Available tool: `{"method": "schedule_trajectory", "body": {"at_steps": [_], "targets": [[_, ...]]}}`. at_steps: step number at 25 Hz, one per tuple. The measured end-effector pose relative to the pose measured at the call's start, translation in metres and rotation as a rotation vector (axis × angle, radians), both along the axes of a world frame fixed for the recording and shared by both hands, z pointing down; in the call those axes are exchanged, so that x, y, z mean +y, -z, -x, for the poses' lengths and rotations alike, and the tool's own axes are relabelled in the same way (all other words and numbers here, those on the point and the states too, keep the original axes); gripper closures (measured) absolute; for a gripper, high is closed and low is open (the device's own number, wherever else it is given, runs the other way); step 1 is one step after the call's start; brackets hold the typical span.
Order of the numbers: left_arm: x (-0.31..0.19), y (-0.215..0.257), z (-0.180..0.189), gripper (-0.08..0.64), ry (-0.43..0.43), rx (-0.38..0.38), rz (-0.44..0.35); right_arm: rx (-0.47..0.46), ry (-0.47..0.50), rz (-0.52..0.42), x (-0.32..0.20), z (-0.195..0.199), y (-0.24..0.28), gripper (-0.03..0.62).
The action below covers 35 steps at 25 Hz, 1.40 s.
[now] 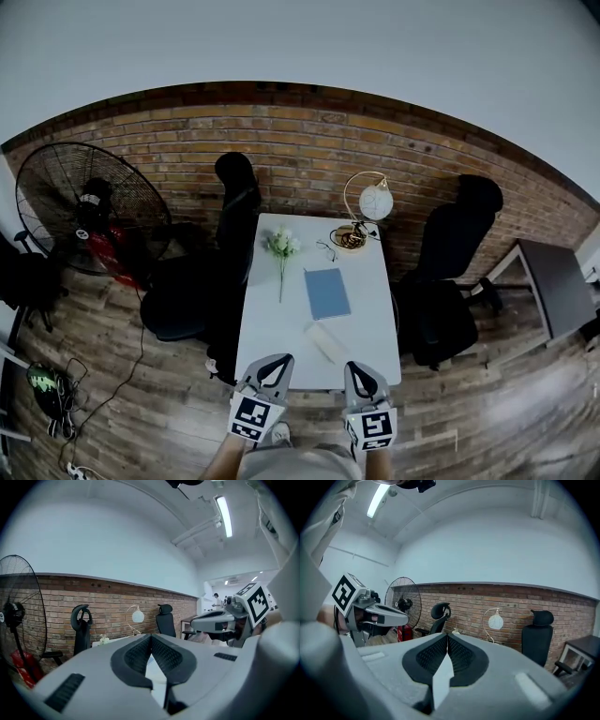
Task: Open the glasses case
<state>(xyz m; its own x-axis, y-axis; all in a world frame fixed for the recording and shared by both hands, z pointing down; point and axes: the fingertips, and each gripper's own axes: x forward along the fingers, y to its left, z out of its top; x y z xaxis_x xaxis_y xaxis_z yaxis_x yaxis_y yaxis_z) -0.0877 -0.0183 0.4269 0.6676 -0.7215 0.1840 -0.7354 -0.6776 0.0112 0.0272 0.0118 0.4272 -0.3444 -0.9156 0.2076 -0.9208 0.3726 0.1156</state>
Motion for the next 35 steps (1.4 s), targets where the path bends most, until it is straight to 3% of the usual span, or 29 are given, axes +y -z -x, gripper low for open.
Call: {"method": "schedule_trajectory", "body": {"at_steps": [12,20,35], "targets": [[-0.039,-0.021,-0.002,0.557,-0.056,0.046,0.043,0.042,-0.053,0.05,-0.04,0.0,-0.017,0.584],[-0.062,-0.062,-0.016,0.557,-0.078,0.012,0.096,0.083,-0.038,0.135,-0.066,-0.008,-0.055,0.584],[-0.103,-0.148,-0.052,0.557,-0.074,-0.067,0.291,0.028,0.018,0.293,-0.112,-0.033,-0.117,0.584]]}}
